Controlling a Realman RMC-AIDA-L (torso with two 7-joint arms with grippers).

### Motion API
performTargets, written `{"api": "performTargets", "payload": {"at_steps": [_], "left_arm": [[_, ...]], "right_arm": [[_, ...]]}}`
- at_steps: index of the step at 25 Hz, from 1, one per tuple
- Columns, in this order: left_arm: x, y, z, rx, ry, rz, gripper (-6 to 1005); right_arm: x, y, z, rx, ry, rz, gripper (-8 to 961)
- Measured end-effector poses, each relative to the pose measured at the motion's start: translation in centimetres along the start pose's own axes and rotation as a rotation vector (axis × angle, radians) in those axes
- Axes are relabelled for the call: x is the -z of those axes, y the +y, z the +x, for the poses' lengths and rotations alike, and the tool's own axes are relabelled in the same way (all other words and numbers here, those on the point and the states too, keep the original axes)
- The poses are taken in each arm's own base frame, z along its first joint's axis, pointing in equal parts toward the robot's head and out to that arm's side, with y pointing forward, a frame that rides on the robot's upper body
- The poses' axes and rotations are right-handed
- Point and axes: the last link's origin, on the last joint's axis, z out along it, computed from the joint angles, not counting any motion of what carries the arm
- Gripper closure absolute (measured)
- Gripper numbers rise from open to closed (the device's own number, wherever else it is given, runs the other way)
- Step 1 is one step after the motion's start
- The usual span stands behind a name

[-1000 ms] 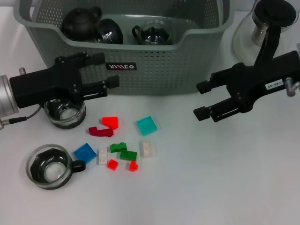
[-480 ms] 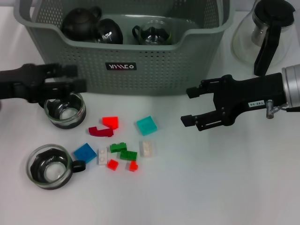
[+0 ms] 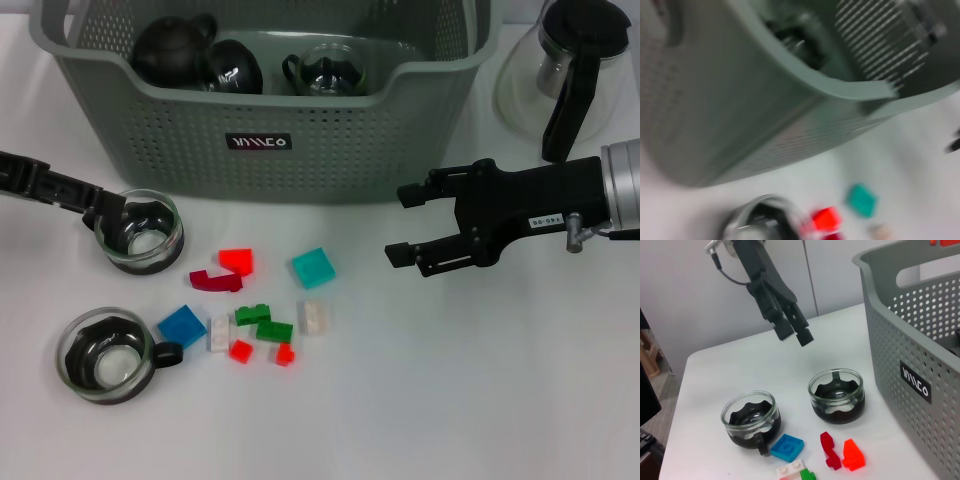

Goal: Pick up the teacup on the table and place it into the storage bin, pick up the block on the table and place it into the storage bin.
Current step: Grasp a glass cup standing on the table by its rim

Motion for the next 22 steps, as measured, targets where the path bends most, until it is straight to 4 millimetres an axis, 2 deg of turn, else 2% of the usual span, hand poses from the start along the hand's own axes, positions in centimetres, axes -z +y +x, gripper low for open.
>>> {"api": "performTargets", "payload": {"at_steps": [5,9,16,22], "left_arm": [[-1.2,0.6,1.6,-0.175,-0.078,0.179,218],[-3.1,0.6,1.3,-0.349,-0.065,0.291,218],[-6.7,-0.7,0.8,-0.43,-0.139,0.395,218],[-7.2,-0.6,1.5,-0.439,-0.121,0.419,217]], "right_arm": [[0.0,0.0,0.0,-0.005,-0.001,0.002,103],[0.1,-0.1,0.0,-0.01,-0.007,0.009,103],[0.3,-0.2,0.0,-0.009,-0.007,0.012,102],[0.4,-0.3,-0.1,-0.013,-0.016,0.016,103]]}}
